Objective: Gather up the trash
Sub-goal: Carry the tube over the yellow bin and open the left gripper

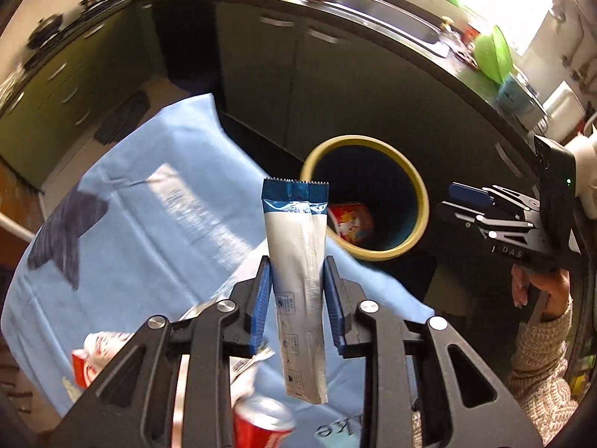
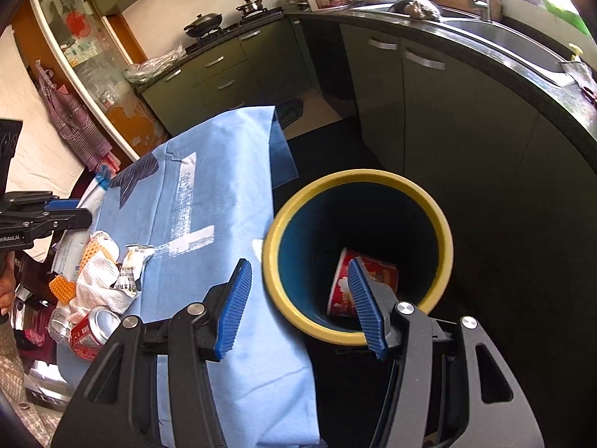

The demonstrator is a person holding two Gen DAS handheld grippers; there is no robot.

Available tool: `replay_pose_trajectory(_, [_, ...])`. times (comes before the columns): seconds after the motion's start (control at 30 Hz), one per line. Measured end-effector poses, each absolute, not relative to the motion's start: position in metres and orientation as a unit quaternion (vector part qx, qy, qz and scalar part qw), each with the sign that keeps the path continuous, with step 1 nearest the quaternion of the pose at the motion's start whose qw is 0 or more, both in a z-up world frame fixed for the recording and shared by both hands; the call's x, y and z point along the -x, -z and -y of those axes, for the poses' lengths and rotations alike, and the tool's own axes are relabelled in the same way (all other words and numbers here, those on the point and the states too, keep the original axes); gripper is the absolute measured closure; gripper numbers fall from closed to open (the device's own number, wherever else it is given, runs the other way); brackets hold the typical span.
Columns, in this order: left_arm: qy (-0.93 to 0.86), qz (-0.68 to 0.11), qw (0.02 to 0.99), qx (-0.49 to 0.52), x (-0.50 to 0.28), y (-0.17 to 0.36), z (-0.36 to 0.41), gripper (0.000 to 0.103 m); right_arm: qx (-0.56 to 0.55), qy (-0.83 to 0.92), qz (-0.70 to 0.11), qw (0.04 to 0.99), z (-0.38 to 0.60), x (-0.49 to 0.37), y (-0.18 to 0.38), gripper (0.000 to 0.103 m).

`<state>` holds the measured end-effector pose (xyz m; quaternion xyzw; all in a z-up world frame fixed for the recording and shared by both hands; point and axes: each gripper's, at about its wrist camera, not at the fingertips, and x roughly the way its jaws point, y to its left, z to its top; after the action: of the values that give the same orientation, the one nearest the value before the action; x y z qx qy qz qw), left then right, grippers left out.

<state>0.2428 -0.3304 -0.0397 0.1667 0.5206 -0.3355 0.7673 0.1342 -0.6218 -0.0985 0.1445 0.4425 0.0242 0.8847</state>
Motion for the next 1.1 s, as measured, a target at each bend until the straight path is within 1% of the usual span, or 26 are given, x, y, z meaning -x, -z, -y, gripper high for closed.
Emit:
replay_pose_trajectory(0.17, [0.371,-0.527,0.738,-0.199,-0.249,0.074,0.448,0.076,-0.166,-0.001,-0.427,0.889,0.662,-0.101,0.102,0.049])
replay_pose_trajectory(0.27, [0.368,-0.522,0.74,-0.211,-0.262,0.101,0.501,0.075,-0.178,0.015,-0.419,0.89,0.686,-0.08,0.106,0.049])
replay_pose_trajectory(0.37, [0.351,-0.541,0.736,-0.206,-0.277,0.131,0.536,0.072,-0.186,0.028,-0.419,0.888,0.703,-0.063,0.111,0.049])
replay_pose_trajectory(0.43, [0.335,-0.558,0.732,-0.201,-0.288,0.151,0.549,0.058,-0.189,0.033,-0.421,0.887,0.711,-0.056,0.114,0.049])
replay_pose_trajectory(0.47, [0.328,-0.564,0.731,-0.201,-0.291,0.159,0.552,0.043,-0.189,0.035,-0.422,0.886,0.713,-0.053,0.116,0.049])
replay_pose_trajectory(0.5, [0.319,-0.566,0.732,-0.206,-0.293,0.166,0.555,0.04,-0.189,0.036,-0.422,0.886,0.715,-0.051,0.116,0.049])
replay_pose_trajectory(0.57, [0.315,-0.569,0.729,-0.211,-0.293,0.171,0.556,0.04,-0.186,0.039,-0.421,0.887,0.715,-0.048,0.116,0.049])
replay_pose_trajectory(0.67, [0.325,-0.57,0.729,-0.195,-0.29,0.155,0.541,0.04,-0.181,0.033,-0.419,0.889,0.712,-0.048,0.113,0.049])
replay_pose_trajectory(0.83, [0.359,-0.517,0.764,-0.14,-0.27,0.069,0.471,0.039,-0.158,0.011,-0.422,0.893,0.683,-0.059,0.105,0.049])
replay_pose_trajectory(0.87, [0.361,-0.503,0.774,-0.131,-0.264,0.052,0.452,0.037,-0.151,0.003,-0.425,0.893,0.675,-0.062,0.105,0.049])
replay_pose_trajectory(0.9, [0.361,-0.49,0.784,-0.12,-0.257,0.035,0.433,0.032,-0.144,-0.007,-0.427,0.893,0.665,-0.066,0.104,0.049])
replay_pose_trajectory(0.97, [0.356,-0.458,0.808,-0.103,-0.242,0.004,0.383,0.028,-0.132,-0.038,-0.432,0.891,0.64,-0.076,0.102,0.048])
replay_pose_trajectory(1.07, [0.323,-0.42,0.843,-0.089,-0.222,-0.025,0.306,0.021,-0.107,-0.093,-0.444,0.885,0.593,-0.096,0.1,0.047])
replay_pose_trajectory(1.1, [0.313,-0.415,0.851,-0.082,-0.215,-0.03,0.283,0.021,-0.096,-0.115,-0.448,0.881,0.575,-0.104,0.1,0.046])
